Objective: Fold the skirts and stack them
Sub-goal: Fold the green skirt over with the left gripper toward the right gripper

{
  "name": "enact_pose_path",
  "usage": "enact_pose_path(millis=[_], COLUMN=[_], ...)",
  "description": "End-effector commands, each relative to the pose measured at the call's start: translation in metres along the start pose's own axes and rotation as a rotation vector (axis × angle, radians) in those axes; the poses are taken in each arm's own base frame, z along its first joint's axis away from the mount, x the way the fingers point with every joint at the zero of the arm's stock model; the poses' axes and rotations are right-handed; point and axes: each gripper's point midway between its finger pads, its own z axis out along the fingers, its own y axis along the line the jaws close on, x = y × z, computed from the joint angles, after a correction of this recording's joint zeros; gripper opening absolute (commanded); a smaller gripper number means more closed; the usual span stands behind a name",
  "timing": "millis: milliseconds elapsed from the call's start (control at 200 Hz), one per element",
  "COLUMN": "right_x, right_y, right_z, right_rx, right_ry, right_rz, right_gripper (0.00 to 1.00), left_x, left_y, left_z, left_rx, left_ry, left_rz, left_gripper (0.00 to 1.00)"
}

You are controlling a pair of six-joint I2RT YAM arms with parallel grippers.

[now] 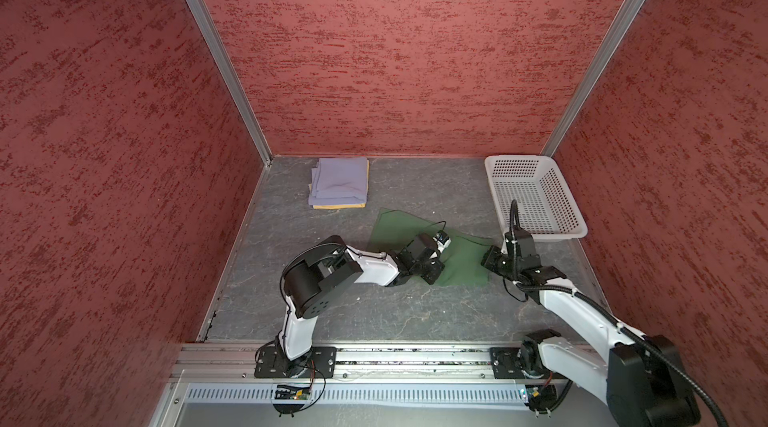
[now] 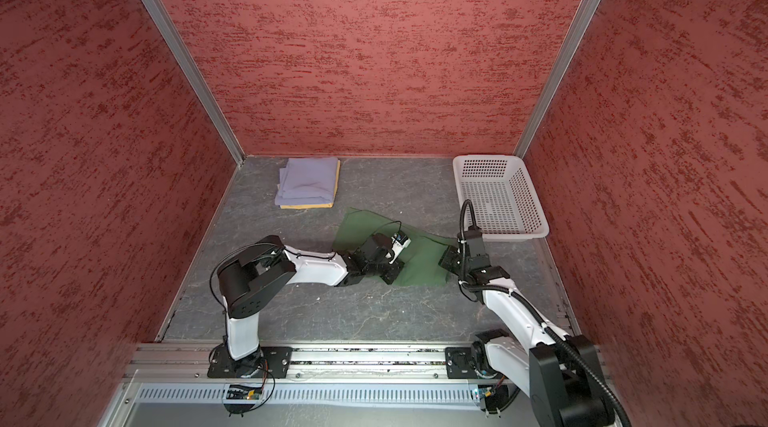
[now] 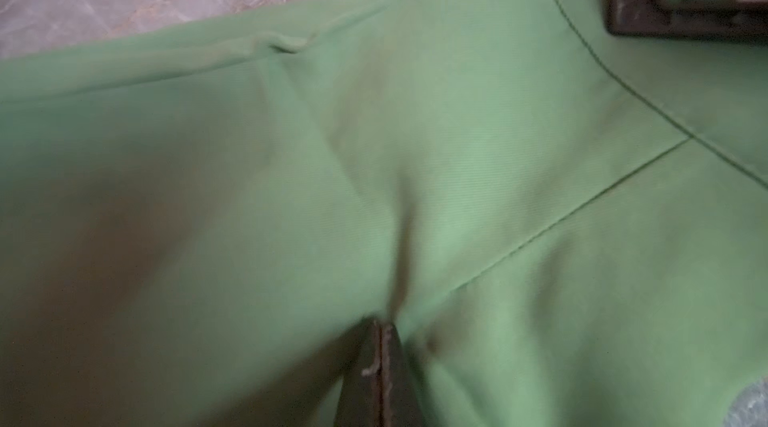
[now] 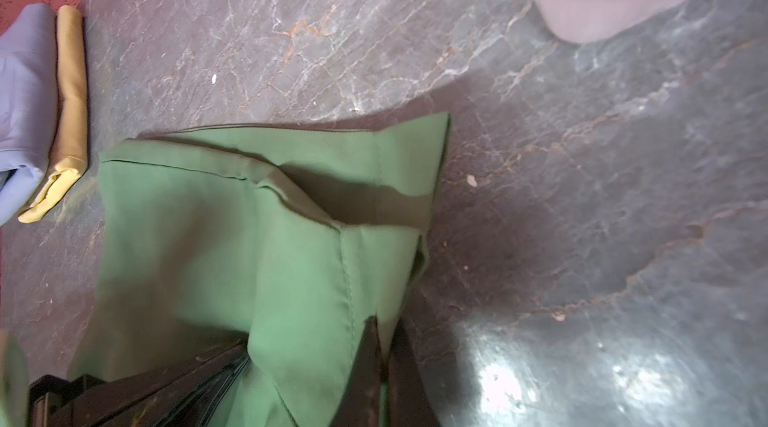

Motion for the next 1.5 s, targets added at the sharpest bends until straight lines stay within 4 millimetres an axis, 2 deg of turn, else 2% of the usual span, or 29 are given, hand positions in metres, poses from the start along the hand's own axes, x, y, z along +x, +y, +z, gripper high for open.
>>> enact_pose_path(millis=[0,210,331,441,616,676,777,957,1082,1358,1413,1493], right_x=[-0.015,-0.032,-0.041,-0.05,-0.064,-0.068,-0.078,-0.094,-0.102,-0.099,-0.098,-0.097], right_y=[0.012,0.03,0.035,0.033,0.033,0.035,0.034,0.037,0.048,0.084,0.087,0.087], right_z=[-0.013,-0.026,-0.031,-0.033,-0.035,-0.035,-0.037,-0.04,-0.042,-0.039,-0.037,-0.034], right_rx=[-0.014,-0.04,-0.02,0.036,0.096,0.11,0.146,0.205,0.206,0.15,0.152,0.158], right_ry=[-0.028,-0.047,-0.051,-0.056,-0.062,-0.064,-0.079,-0.096,-0.103,-0.093,-0.092,-0.089], right_rz=[-0.035,-0.071,-0.101,-0.137,-0.191,-0.21,-0.24,-0.294,-0.325,-0.366,-0.37,-0.37], right_gripper=[0.0,0.0,0.0,0.0,0.0,0.0,0.0,0.0,0.0,0.0,0.0,0.0], left_x=[0.017,0.02,0.002,-0.02,-0.04,-0.039,-0.031,-0.008,0.014,0.036,0.03,0.011], left_y=[0.007,0.004,0.003,0.006,0.021,0.029,0.055,0.095,0.11,0.113,0.11,0.099], left_z=[0.011,0.017,0.008,-0.006,-0.029,-0.037,-0.051,-0.073,-0.081,-0.076,-0.079,-0.087], left_rx=[-0.06,-0.068,-0.048,-0.024,-0.027,-0.035,-0.08,-0.181,-0.227,-0.219,-0.225,-0.229], left_ry=[0.034,0.027,-0.02,-0.069,-0.113,-0.118,-0.119,-0.121,-0.105,-0.111,-0.124,-0.154], left_rz=[-0.02,-0.027,-0.05,-0.076,-0.09,-0.095,-0.126,-0.188,-0.221,-0.269,-0.26,-0.211], left_gripper=[0.0,0.0,0.0,0.06,0.12,0.12,0.12,0.12,0.12,0.11,0.1,0.1])
